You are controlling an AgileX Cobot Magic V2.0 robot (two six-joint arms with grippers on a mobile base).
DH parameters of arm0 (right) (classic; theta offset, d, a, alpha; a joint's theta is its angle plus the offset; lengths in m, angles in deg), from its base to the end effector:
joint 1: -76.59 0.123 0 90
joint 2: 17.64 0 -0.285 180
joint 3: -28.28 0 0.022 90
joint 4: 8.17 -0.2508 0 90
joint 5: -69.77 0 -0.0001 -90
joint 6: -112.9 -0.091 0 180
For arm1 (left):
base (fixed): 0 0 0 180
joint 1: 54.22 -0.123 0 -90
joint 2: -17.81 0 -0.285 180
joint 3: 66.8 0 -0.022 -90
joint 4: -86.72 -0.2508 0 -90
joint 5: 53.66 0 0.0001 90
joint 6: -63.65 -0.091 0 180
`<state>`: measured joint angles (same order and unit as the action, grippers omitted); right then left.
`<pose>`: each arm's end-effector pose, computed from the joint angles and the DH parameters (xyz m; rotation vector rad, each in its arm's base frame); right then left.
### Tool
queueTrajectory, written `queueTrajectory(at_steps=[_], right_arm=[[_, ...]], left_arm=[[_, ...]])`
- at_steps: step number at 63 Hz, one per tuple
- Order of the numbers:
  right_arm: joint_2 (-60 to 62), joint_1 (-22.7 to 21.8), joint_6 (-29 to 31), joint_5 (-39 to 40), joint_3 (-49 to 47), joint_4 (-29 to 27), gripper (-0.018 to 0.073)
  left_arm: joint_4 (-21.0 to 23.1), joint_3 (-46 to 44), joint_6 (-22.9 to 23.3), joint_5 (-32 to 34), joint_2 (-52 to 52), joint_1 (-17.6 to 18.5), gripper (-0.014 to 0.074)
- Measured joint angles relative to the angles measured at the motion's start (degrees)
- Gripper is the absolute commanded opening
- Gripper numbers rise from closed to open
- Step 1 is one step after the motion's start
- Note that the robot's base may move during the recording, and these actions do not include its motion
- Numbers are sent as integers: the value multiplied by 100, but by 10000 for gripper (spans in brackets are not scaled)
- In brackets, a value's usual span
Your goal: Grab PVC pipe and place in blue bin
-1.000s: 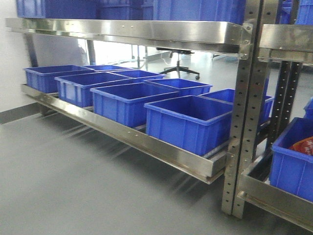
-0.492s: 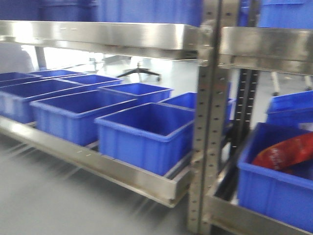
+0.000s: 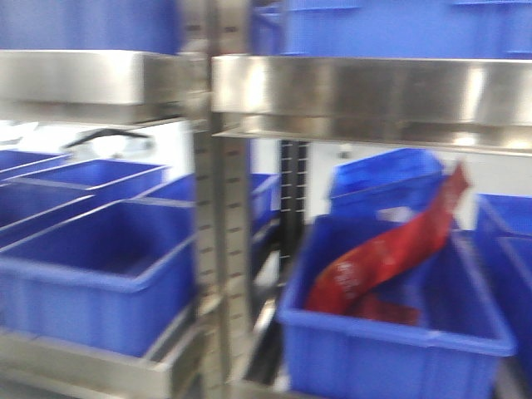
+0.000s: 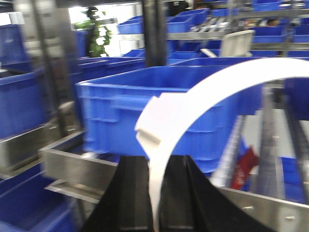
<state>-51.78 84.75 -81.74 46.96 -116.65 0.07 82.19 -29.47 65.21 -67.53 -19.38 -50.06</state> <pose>0.0815 0.0066 0.3896 0.0275 1.6044 0.1613 0.0996 -0.0055 0.3859 0.0791 1.5399 -0.0037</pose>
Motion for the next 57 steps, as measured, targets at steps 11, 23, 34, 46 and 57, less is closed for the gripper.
queueTrajectory(at_steps=[11,23,34,46,57], right_arm=[[0,0,0,0,0,0,-167],[0,0,0,0,0,0,-167],[0,0,0,0,0,0,-167],[0,0,0,0,0,0,-167],[0,0,0,0,0,0,-167]], left_arm=[[0,0,0,0,0,0,-111],[0,0,0,0,0,0,-111],[0,0,0,0,0,0,-111],[0,0,0,0,0,0,-111],[0,0,0,0,0,0,-111]])
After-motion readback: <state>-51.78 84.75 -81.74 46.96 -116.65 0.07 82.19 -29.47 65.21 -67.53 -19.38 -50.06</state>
